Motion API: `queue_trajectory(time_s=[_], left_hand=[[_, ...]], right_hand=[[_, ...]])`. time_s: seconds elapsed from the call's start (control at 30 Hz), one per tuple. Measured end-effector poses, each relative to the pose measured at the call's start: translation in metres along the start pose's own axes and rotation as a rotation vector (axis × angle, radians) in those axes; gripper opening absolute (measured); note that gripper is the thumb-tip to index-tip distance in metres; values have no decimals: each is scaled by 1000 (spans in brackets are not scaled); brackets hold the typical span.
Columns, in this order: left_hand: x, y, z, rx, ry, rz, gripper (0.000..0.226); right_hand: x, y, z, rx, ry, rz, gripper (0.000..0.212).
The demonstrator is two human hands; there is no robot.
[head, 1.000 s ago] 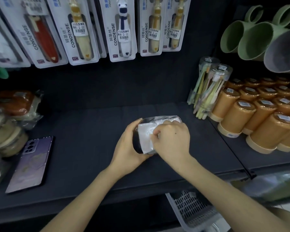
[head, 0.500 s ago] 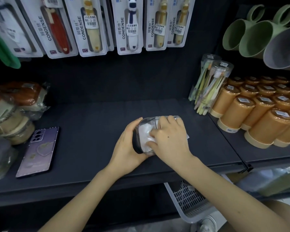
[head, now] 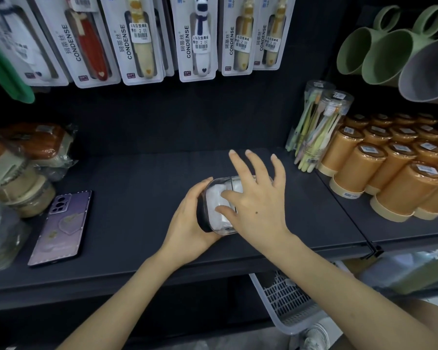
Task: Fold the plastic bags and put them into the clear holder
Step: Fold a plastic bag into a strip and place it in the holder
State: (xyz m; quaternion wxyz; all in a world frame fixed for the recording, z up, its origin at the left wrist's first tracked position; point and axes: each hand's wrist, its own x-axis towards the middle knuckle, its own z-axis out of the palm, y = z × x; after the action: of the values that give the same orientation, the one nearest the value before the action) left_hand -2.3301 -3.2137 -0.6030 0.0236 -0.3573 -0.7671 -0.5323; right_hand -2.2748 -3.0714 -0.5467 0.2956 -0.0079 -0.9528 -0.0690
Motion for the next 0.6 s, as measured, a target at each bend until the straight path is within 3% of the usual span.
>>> queue_trajectory(time_s=[0.1, 0.23, 0.37, 0.5, 0.6], left_hand=[[0, -2, -1, 12, -14, 18, 94], [1, -2, 0, 46, -3, 36, 95], [0, -3, 1, 47, 2, 11, 96], [0, -1, -1, 32, -36, -5, 100], [0, 5, 1, 24, -47, 5, 97]], right_hand=[[2, 0, 5, 7, -113, -55, 22], [13, -5, 11, -150, -264, -31, 43], [13, -7, 12, -212, -231, -22, 49], [9, -5, 13, -14, -94, -28, 29], [10, -8, 16, -45, -127, 0, 31]])
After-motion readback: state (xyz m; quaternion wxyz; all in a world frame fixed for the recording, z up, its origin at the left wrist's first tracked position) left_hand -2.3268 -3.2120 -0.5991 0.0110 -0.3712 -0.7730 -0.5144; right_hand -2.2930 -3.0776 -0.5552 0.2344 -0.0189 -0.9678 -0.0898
